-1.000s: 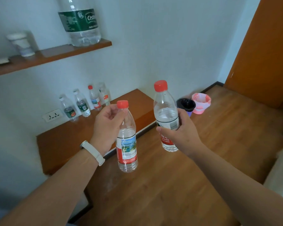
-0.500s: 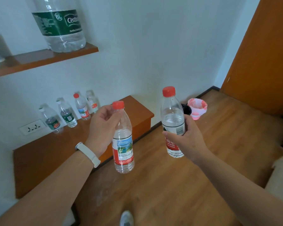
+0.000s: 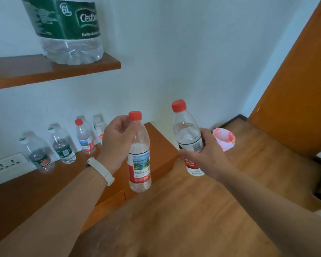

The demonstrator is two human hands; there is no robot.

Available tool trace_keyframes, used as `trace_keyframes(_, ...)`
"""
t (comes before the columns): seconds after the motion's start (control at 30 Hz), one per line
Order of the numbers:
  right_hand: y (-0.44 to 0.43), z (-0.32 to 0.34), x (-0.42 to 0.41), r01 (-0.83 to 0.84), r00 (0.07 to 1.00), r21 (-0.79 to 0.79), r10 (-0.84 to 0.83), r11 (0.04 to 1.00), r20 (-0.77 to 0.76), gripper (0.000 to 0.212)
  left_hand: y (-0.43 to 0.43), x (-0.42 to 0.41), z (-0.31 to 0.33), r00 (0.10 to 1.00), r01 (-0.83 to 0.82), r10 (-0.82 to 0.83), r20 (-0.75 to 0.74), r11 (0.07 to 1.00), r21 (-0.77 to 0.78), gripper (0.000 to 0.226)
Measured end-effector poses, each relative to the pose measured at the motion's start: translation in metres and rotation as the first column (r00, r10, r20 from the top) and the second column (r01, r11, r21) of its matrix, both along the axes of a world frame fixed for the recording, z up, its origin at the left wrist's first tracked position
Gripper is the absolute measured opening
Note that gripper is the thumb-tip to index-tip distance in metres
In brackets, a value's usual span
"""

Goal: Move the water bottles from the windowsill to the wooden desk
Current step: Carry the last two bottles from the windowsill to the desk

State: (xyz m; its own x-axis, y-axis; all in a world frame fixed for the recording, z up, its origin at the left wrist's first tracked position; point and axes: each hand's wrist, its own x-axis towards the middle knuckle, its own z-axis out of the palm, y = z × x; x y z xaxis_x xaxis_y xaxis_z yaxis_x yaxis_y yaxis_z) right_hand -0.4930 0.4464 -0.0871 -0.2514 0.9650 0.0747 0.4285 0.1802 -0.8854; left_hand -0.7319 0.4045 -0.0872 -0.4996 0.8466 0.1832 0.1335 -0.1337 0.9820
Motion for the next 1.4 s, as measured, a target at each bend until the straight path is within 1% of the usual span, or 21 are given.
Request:
trace_keyframes(0.13,0.044,0.004,-0.047,-0.039,0.999,0.017,0.039,0.999,0.003,0.055,0.03,-0.042,-0.007,0.999,-0.046,0.045,-0.012,0.999,-0.021,0.007)
trace_keyframes(0.23,0.071,-0.004,-0.077,-0.082,0.996,0.002,0.082,0.997,0.02,0.055,0.049,-0.067,-0.017,0.996,-0.077,0.076,-0.044,0.996,-0.039,0.009)
trace_keyframes(0.3,0.087,-0.015,-0.092,-0.094,0.996,-0.014,0.094,0.995,-0.001,0.054,0.06,-0.079,-0.024,0.994,-0.092,0.089,-0.058,0.994,-0.053,0.011)
trace_keyframes(0.4,0.105,-0.029,-0.11,-0.113,0.994,-0.056,0.113,0.992,-0.007,0.05,0.073,-0.092,-0.034,0.991,-0.125,0.12,-0.061,0.987,-0.096,0.019)
trace_keyframes(0.5,0.128,-0.04,-0.123,-0.145,0.989,-0.087,0.145,0.986,-0.004,0.052,0.09,-0.101,-0.043,0.988,-0.15,0.142,-0.064,0.979,-0.139,0.025)
trace_keyframes(0.6,0.156,-0.052,-0.134,-0.162,0.987,-0.102,0.161,0.982,-0.017,0.05,0.107,-0.108,-0.054,0.983,-0.173,0.158,-0.09,0.966,-0.194,0.024)
trace_keyframes(0.7,0.186,-0.066,-0.141,-0.212,0.977,-0.136,0.21,0.968,-0.027,0.051,0.126,-0.111,-0.066,0.977,-0.2,0.175,-0.12,0.949,-0.246,0.028)
trace_keyframes(0.83,0.234,-0.089,-0.153,-0.293,0.956,-0.147,0.291,0.945,-0.033,0.053,0.156,-0.114,-0.079,0.965,-0.257,0.229,-0.13,0.923,-0.286,0.022)
trace_keyframes(0.93,0.271,-0.106,-0.161,-0.368,0.929,-0.19,0.366,0.91,-0.047,0.051,0.183,-0.111,-0.081,0.94,-0.339,0.311,-0.137,0.883,-0.323,0.016)
trace_keyframes(1.07,0.318,-0.127,-0.168,-0.409,0.912,-0.253,0.4,0.877,-0.086,0.052,0.22,-0.108,-0.088,0.898,-0.436,0.424,-0.119,0.82,-0.371,0.012)
trace_keyframes(1.17,0.348,-0.138,-0.18,-0.449,0.892,-0.279,0.441,0.849,-0.094,0.053,0.242,-0.112,-0.099,0.864,-0.5,0.476,-0.164,0.772,-0.393,0.015)
trace_keyframes(1.23,0.364,-0.143,-0.187,-0.506,0.862,-0.284,0.494,0.815,-0.118,0.053,0.254,-0.114,-0.104,0.84,-0.538,0.512,-0.18,0.743,-0.398,0.013)
trace_keyframes(1.27,0.371,-0.146,-0.191,-0.529,0.847,-0.276,0.516,0.802,-0.124,0.051,0.258,-0.116,-0.106,0.831,-0.551,0.524,-0.187,0.73,-0.405,0.016)
trace_keyframes(1.4,0.388,-0.161,-0.205,-0.582,0.811,-0.264,0.575,0.77,-0.111,0.05,0.273,-0.12,-0.111,0.815,-0.57,0.544,-0.2,0.694,-0.439,0.042)
